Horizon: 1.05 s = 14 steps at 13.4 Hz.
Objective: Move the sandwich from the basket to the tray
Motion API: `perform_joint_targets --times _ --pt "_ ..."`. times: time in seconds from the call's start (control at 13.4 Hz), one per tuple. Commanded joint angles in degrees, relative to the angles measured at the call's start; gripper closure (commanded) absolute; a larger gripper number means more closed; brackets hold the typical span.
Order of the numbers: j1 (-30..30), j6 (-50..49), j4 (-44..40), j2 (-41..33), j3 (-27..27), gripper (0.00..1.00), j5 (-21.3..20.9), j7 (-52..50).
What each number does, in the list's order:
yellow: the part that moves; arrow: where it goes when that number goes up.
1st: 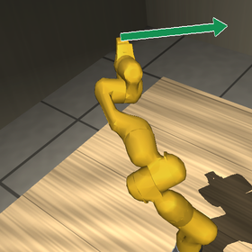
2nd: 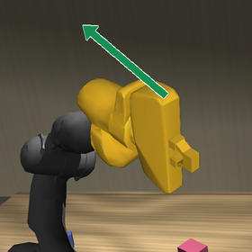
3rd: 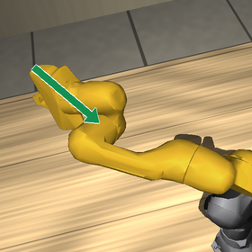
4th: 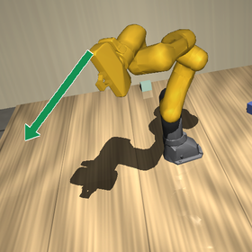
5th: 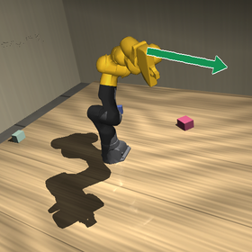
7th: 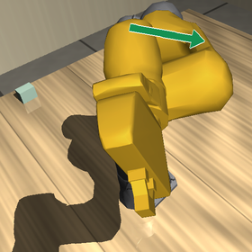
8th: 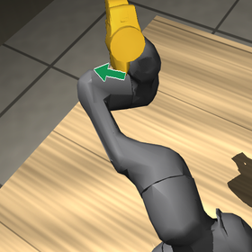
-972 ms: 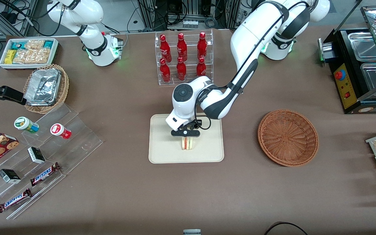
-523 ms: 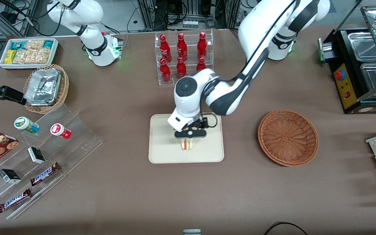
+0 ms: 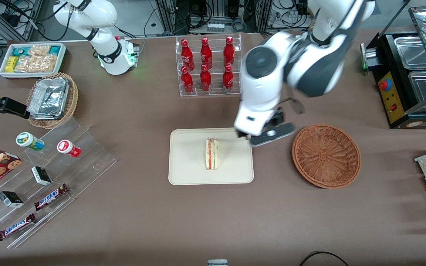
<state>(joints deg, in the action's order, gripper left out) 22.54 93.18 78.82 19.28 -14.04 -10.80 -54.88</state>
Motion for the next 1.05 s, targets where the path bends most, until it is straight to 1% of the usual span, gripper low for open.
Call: perform_joint_targets --times 0.0,0.07,0.15,0.3,0.37,0.52,0.6,0.67,0.97 --pt "-5.82 -5.97 4.84 -9.14 -0.11 0.01 2.28 7.21" --pt "-9.24 -8.25 5.98 -11.87 -0.2 0.01 2.71 11.33" --pt "-12.05 -9.67 7.65 -15.03 -0.11 0.01 4.11 15.98" --pt "-19.17 -10.04 13.35 -21.88 0.15 0.01 6.4 26.17" --pt "-21.55 -10.21 15.29 -24.44 1.02 0.01 7.54 31.18" --pt "-22.01 -11.35 17.67 -27.88 8.46 0.01 10.09 41.99" --pt "-22.01 -12.31 17.6 -28.41 11.11 0.01 10.54 46.31" --pt "-22.01 -13.02 16.64 -28.25 12.88 0.01 10.63 48.09" --pt "-22.19 -13.72 11.36 -25.0 12.98 0.01 10.1 50.99"
